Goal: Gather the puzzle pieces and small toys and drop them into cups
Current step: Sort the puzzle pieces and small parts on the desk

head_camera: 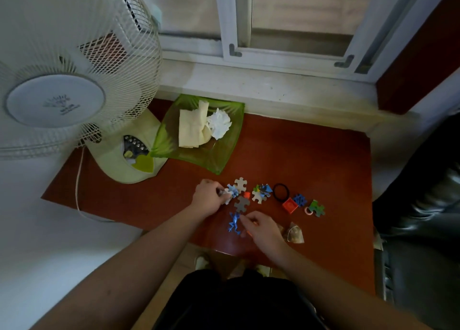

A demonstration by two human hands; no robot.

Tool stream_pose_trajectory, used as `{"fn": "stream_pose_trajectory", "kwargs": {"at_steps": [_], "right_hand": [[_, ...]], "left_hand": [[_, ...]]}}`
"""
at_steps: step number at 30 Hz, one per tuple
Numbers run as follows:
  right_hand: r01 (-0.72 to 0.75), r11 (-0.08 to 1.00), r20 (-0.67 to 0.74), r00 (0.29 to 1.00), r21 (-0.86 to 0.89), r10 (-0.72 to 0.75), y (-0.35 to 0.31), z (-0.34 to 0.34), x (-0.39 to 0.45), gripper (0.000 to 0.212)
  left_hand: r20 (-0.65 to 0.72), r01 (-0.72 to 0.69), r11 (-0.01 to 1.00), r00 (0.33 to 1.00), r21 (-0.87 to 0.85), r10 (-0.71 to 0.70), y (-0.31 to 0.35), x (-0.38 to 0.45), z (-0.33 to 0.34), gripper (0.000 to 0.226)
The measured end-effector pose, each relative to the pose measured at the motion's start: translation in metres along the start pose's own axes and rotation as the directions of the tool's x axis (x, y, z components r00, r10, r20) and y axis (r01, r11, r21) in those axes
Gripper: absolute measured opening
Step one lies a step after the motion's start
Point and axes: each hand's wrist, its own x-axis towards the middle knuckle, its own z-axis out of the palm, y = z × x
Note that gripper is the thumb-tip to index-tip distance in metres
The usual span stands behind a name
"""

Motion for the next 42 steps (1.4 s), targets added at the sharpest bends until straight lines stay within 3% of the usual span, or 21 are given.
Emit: {"fn": "stream_pose_trajectory", "kwargs": {"at_steps": [3, 6, 13, 23, 27, 31, 38, 42], "right_hand": [[-0.003, 0.978, -0.021, 1.000, -0.207, -0.001, -0.002, 0.010, 0.008, 0.019], [0.005, 0.945, -0.074, 0.997, -0.328, -0.031, -0.006, 0.023, 0.009, 0.030], [-0.147, 0.895, -0.135, 0.986, -0.421, 0.099, -0.012, 0.041, 0.012, 0.059], [-0.217, 0.837, -0.227, 0.967, -0.502, 0.115, -0.014, 0.054, 0.017, 0.039], [-0.222, 0.864, -0.192, 0.970, -0.451, 0.149, -0.007, 0.049, 0.015, 0.037], [-0.179, 0.926, -0.112, 0.982, -0.332, 0.150, -0.002, 0.040, 0.011, 0.028], [-0.143, 0.990, -0.047, 0.989, 0.008, 0.143, 0.002, 0.025, 0.000, 0.017], [-0.150, 0.976, -0.032, 0.987, 0.158, 0.157, 0.003, 0.022, -0.002, 0.008]], "left_hand": [[0.021, -0.015, 0.997, 1.000, 0.079, 0.014, 0.003, 0.001, 0.005, 0.031], [0.038, -0.059, 0.994, 0.998, 0.097, 0.055, -0.006, 0.007, 0.008, 0.031], [0.105, -0.204, 0.976, 0.975, 0.079, 0.195, -0.024, 0.013, 0.004, 0.028], [0.114, -0.379, 0.884, 0.925, 0.273, 0.361, -0.029, 0.024, -0.009, 0.027], [0.161, -0.495, 0.827, 0.869, 0.265, 0.468, -0.014, 0.028, -0.007, 0.030], [0.238, -0.534, 0.815, 0.841, 0.224, 0.486, -0.002, 0.030, 0.001, 0.028], [0.217, -0.449, 0.853, 0.890, 0.265, 0.401, 0.002, 0.038, 0.003, 0.033], [0.206, -0.437, 0.879, 0.893, 0.190, 0.400, -0.004, 0.034, 0.003, 0.027]]}}
